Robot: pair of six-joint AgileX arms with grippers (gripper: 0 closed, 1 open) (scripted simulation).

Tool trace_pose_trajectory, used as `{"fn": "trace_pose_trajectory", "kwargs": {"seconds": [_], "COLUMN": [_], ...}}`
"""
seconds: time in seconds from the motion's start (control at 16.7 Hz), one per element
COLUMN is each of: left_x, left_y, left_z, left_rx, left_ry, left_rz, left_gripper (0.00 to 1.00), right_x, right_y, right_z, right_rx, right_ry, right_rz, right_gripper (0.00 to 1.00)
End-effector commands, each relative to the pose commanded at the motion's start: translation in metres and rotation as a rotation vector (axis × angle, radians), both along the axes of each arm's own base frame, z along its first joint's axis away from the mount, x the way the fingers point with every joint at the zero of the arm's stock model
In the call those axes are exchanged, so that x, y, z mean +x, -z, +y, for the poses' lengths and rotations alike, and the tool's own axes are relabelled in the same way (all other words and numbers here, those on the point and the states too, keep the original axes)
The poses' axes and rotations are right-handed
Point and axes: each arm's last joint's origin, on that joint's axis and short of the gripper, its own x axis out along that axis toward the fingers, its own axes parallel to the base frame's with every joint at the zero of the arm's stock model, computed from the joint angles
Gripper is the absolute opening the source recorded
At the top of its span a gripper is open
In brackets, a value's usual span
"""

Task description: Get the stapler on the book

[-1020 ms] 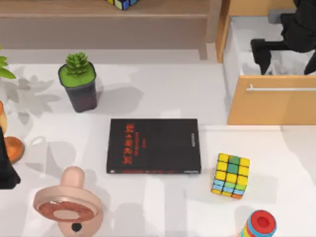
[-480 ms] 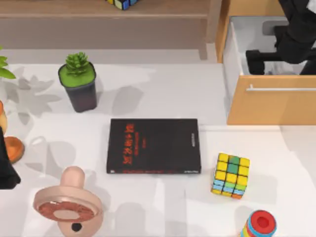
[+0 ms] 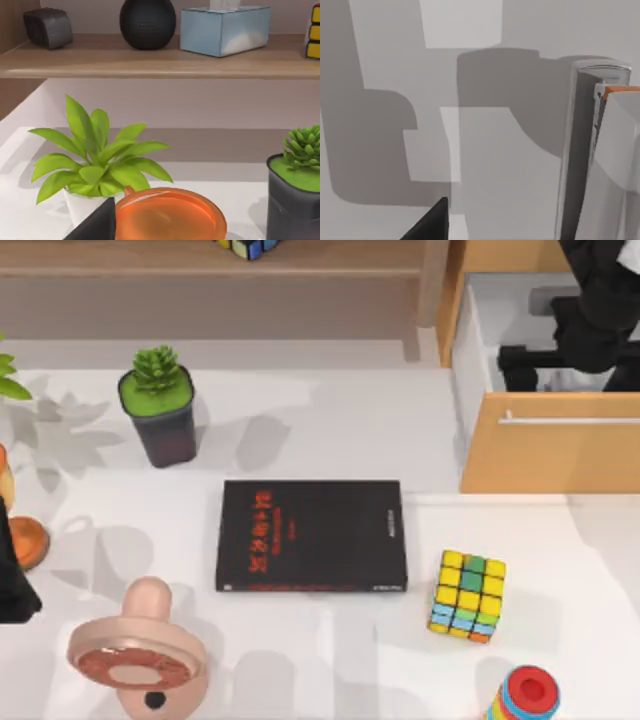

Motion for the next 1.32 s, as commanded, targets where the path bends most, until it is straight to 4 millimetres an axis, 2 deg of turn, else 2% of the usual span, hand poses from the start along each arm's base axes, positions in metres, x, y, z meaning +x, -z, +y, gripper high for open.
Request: {"fn": "trace_pose_trajectory", "kwargs": {"seconds": [0.6,1.2,1.32], "left_x": [0.0,0.0,0.0], "left_y": [0.0,0.0,0.0], "left_z": [0.0,0.0,0.0], "left_rx": [0.0,0.0,0.0], "left_ry": [0.0,0.0,0.0], "left_rz": [0.0,0.0,0.0], "left_gripper": [1.0,1.0,1.0], "right_x": [0.0,0.0,-0.002], "right_y": [0.0,0.0,-0.012], "right_z": [0.0,-0.001,0.001], "right_rx": [0.0,0.0,-0.002], "right_ry": [0.0,0.002,0.0], "right_rz": [0.0,-0.001,-0.014], "right_gripper": [0.02,0.0,0.0]}}
